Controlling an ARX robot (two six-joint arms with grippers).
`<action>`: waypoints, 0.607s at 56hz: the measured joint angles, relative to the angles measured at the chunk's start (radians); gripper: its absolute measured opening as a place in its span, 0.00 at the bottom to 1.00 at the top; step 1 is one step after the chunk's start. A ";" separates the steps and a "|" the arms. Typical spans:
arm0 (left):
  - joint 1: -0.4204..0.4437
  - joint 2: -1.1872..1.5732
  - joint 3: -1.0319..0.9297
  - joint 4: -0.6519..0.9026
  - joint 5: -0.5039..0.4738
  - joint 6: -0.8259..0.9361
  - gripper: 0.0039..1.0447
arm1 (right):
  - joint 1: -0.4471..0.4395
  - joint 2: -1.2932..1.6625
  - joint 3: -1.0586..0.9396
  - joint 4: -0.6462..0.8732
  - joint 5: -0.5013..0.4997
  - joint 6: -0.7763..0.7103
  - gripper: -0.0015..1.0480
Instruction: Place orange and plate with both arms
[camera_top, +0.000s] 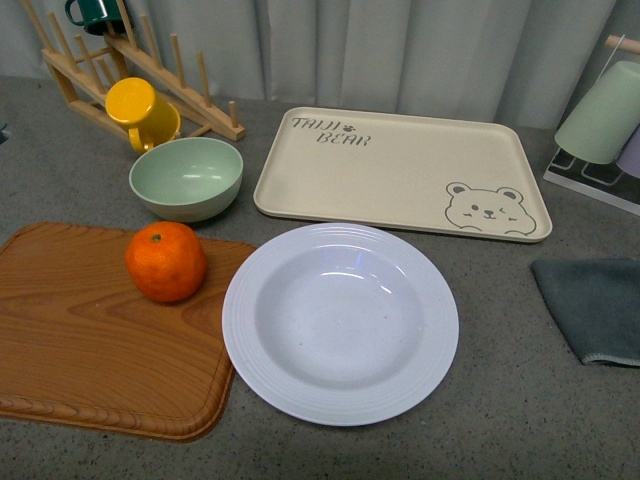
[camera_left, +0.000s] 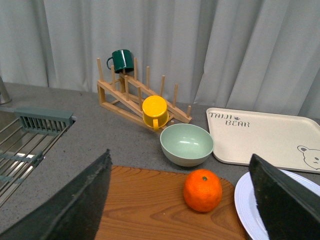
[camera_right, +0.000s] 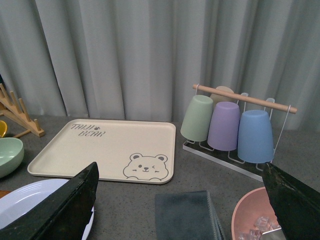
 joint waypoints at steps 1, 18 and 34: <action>0.000 0.000 0.000 0.000 0.000 0.000 0.83 | 0.000 0.000 0.000 0.000 0.000 0.000 0.91; 0.000 0.000 0.000 0.000 0.000 0.000 0.94 | 0.000 0.000 0.000 0.000 0.000 0.000 0.91; 0.000 0.000 0.000 0.000 0.000 0.000 0.94 | 0.000 0.000 0.000 0.000 0.000 0.000 0.91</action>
